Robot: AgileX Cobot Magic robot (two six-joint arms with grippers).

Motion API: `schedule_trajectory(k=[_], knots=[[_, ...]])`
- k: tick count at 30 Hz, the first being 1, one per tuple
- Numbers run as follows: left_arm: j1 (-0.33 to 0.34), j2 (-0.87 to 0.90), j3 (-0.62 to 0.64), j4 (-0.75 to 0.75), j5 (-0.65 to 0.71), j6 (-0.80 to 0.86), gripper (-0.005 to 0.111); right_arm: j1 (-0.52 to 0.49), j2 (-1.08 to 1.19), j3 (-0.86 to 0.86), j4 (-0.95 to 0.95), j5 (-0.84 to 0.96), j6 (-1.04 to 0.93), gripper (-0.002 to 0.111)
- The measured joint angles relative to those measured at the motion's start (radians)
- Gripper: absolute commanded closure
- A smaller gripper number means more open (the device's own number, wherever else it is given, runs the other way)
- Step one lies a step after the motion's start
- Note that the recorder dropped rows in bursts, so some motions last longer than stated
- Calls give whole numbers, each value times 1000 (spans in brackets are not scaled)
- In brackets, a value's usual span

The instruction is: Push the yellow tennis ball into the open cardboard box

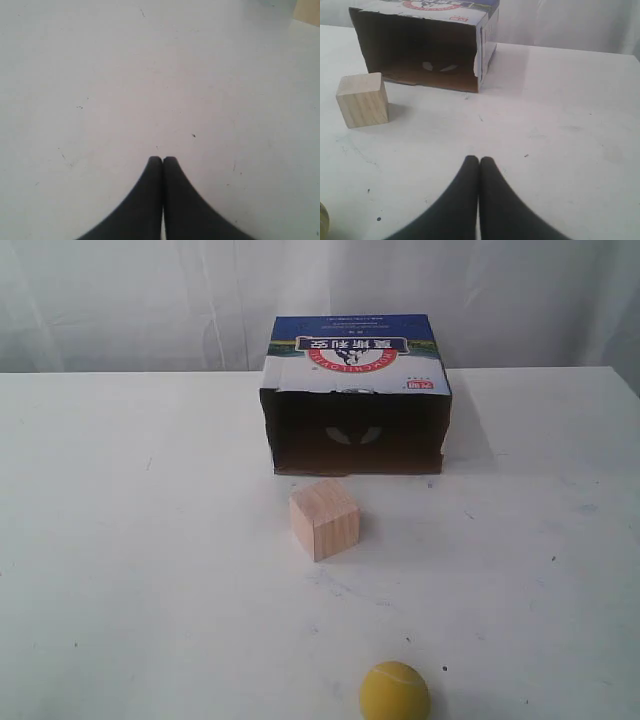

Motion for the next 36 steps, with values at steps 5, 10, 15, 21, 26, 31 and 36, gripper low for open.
schedule_trajectory(k=[5,10,15,21,26,31,36], knots=[[0,0,0,0,0,0,107,0,0,0,0,0,0,108],[0,0,0,0,0,0,107,0,0,0,0,11,0,108],[0,0,0,0,0,0,107,0,0,0,0,6,0,108],[0,0,0,0,0,0,107,0,0,-66,0,-90,7,108],[0,0,0,0,0,0,107,0,-1,-189,0,-54,8,108],[0,0,0,0,0,0,107,0,19,-418,73,268,8,108],[0,0,0,0,0,0,107,0,124,-582,233,525,8,108]])
